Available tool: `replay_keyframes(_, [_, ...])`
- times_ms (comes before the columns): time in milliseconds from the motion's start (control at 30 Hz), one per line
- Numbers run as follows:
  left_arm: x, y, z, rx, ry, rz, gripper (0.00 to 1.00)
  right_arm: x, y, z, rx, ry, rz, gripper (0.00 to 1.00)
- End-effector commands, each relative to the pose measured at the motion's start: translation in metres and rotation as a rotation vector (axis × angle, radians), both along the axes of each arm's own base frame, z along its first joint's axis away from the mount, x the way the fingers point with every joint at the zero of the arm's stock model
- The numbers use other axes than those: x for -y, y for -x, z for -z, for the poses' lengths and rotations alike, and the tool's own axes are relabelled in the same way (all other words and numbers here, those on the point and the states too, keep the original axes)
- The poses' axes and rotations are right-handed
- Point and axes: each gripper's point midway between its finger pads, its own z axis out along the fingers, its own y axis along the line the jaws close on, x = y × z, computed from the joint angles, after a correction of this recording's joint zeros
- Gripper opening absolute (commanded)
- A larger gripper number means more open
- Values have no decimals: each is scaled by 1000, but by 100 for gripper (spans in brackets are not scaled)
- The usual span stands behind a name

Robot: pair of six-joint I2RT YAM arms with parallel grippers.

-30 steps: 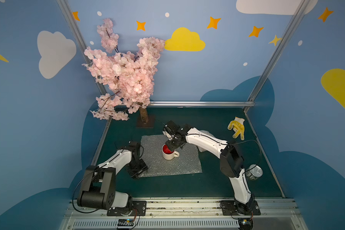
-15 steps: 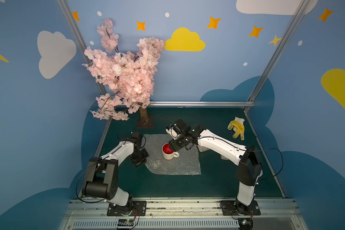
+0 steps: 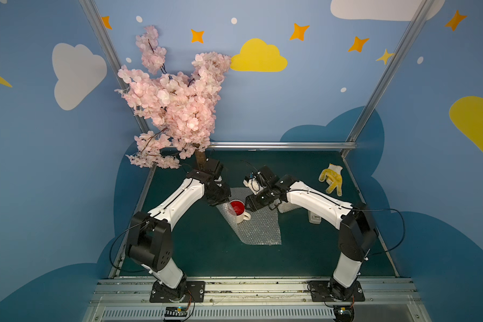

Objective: Wrap mugs in bubble wrap
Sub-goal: Wrap the mug in bubble wrap.

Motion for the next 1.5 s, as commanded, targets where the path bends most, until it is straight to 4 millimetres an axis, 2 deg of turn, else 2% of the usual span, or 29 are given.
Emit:
replay_keyframes(0, [13, -7, 12, -36, -2, 26, 3, -8, 2, -16, 1, -85, 0, 59])
replay_keyframes(67, [24, -12, 18, -64, 22, 47, 3, -11, 4, -19, -3, -106, -3, 57])
replay_keyframes(200, [34, -25, 32, -75, 9, 67, 3, -17, 6, -17, 0, -127, -9, 51])
replay_keyframes(400, [44, -32, 48, -100, 16, 76, 3, -25, -1, -1, -12, -118, 2, 53])
replay_keyframes(533, [44, -28, 54, -120, -10, 96, 3, -33, -6, 8, -21, -112, 1, 49])
replay_keyframes(633, [40, -21, 54, -134, -23, 109, 3, -39, -5, 14, -25, -116, -8, 41])
replay_keyframes(767, [38, -8, 54, -161, -20, 123, 3, -46, -4, 25, -45, -99, -12, 36])
replay_keyframes(967, [36, 7, 56, -204, -36, 159, 3, -49, -6, 34, -24, -68, -4, 36])
replay_keyframes(1067, [32, 5, 57, -198, -51, 155, 3, -48, -9, 43, -29, -32, 7, 34])
replay_keyframes(1233, [36, 1, 56, -200, -44, 166, 3, -56, -2, 56, -49, -12, -9, 32])
replay_keyframes(1333, [38, -2, 53, -189, -31, 163, 12, -56, -1, 64, -45, 20, 3, 32])
replay_keyframes(1400, [39, -3, 49, -180, -22, 159, 17, -53, -3, 68, -35, 36, 32, 26])
replay_keyframes(1467, [40, -3, 46, -174, -12, 158, 24, -53, -2, 69, -36, 30, 40, 25])
